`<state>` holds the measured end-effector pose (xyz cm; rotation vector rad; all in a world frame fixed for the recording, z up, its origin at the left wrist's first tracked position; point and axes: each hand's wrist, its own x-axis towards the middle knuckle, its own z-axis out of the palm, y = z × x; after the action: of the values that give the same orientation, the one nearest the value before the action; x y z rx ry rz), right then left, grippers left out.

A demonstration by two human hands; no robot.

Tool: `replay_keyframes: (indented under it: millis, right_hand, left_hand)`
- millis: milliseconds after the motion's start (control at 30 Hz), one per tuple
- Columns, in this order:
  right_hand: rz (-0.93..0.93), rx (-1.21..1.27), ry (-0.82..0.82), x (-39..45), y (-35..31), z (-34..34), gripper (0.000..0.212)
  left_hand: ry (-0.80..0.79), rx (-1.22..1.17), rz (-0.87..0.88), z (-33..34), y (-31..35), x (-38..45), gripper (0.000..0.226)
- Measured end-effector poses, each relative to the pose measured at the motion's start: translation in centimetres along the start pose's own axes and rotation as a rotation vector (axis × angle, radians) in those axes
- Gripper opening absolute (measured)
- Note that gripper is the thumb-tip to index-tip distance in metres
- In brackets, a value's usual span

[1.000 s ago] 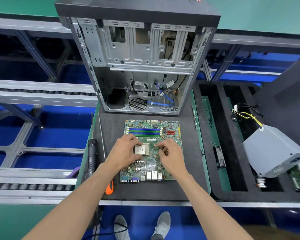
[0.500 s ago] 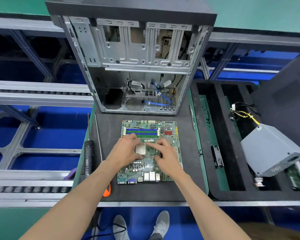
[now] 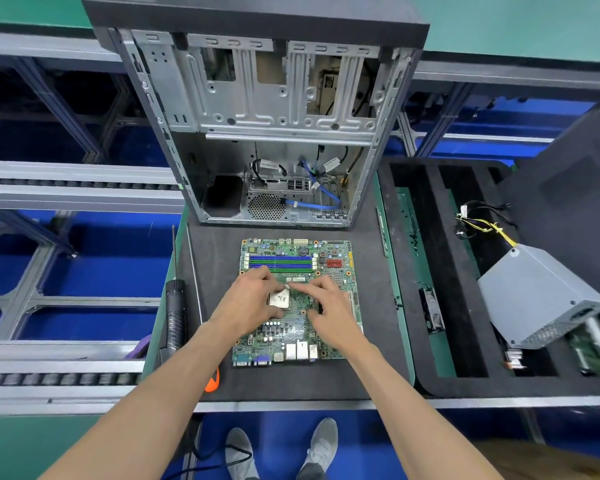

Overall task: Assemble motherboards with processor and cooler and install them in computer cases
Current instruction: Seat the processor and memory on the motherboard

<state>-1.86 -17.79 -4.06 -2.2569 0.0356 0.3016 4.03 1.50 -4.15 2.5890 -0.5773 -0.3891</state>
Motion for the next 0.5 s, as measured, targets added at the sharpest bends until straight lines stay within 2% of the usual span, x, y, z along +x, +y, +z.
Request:
replay_keyframes:
  millis: [233, 500]
  right_hand:
    - [-0.008, 0.001, -0.001, -0.11, 0.04, -0.06, 0.068]
    - [-0.011, 0.072, 0.046, -0.21, -0.23, -0.41, 0.061]
  left_hand:
    - [0.043, 0.018, 0.008, 0.12, 0.15, -0.50, 0.057]
    - [0.097, -0.061, -0.014, 0.61, 0.13, -0.68, 0.037]
